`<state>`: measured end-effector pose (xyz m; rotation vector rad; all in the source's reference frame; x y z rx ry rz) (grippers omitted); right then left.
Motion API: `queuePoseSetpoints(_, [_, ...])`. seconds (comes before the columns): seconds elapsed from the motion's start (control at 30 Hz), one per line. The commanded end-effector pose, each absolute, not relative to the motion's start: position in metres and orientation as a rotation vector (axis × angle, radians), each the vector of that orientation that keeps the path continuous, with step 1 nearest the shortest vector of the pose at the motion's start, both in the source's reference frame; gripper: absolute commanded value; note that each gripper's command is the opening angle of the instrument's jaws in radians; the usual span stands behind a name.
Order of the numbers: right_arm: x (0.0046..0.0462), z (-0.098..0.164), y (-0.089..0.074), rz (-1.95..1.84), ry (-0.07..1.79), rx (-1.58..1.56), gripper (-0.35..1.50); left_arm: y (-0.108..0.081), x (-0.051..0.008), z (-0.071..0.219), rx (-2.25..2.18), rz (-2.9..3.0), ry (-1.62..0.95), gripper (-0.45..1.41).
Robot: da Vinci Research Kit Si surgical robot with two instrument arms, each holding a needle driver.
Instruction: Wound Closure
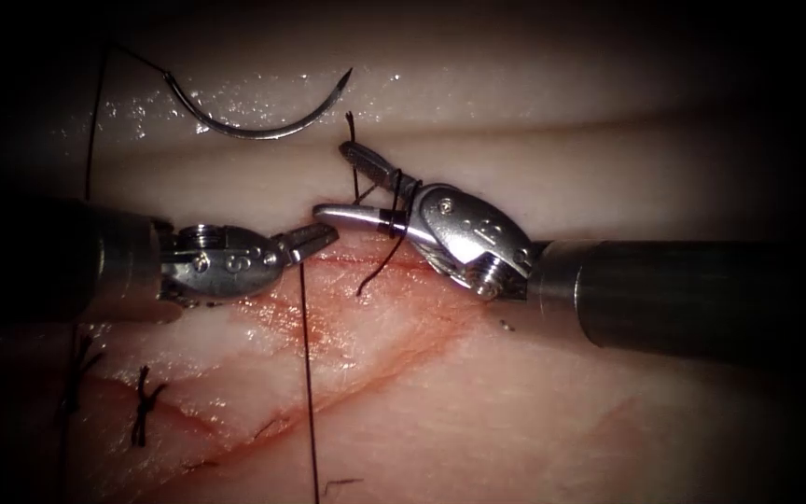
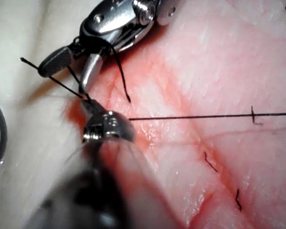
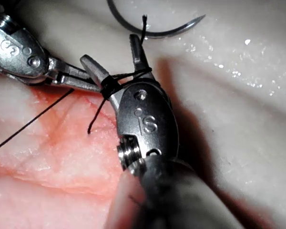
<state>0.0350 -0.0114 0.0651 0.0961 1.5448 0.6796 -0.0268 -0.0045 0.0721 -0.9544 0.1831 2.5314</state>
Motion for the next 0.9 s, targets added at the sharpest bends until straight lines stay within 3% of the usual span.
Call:
queuePoseSetpoints(0.03, [0.0355,0.0658,-0.0111,0.702,1.537,0.084,0.91,-0.0044,-0.0275,0.0727,-0.954,2.531,0.181,-0.45])
queuePoseSetpoints(0.63, [0.0366,0.0675,-0.0089,0.766,1.460,0.095,0.91,-0.0029,-0.0286,0.0722,-0.952,2.521,0.163,-0.45])
queuePoseSetpoints(0.67, [0.0368,0.0674,-0.0089,0.767,1.457,0.097,0.83,-0.0029,-0.0285,0.0722,-0.953,2.522,0.163,-0.45])
queuePoseSetpoints(0.7, [0.0369,0.0673,-0.0091,0.775,1.471,0.089,0.41,-0.0029,-0.0284,0.0722,-0.953,2.522,0.162,-0.45])
queuePoseSetpoints(0.73, [0.0369,0.0672,-0.0093,0.778,1.482,0.084,-0.23,-0.0030,-0.0284,0.0722,-0.954,2.522,0.162,-0.45])
queuePoseSetpoints(0.77, [0.0369,0.0671,-0.0096,0.774,1.502,0.087,-0.35,-0.0030,-0.0283,0.0722,-0.954,2.523,0.162,-0.45])
queuePoseSetpoints(0.9, [0.0369,0.0667,-0.0101,0.785,1.504,0.078,-0.35,-0.0031,-0.0280,0.0721,-0.958,2.525,0.160,-0.45])
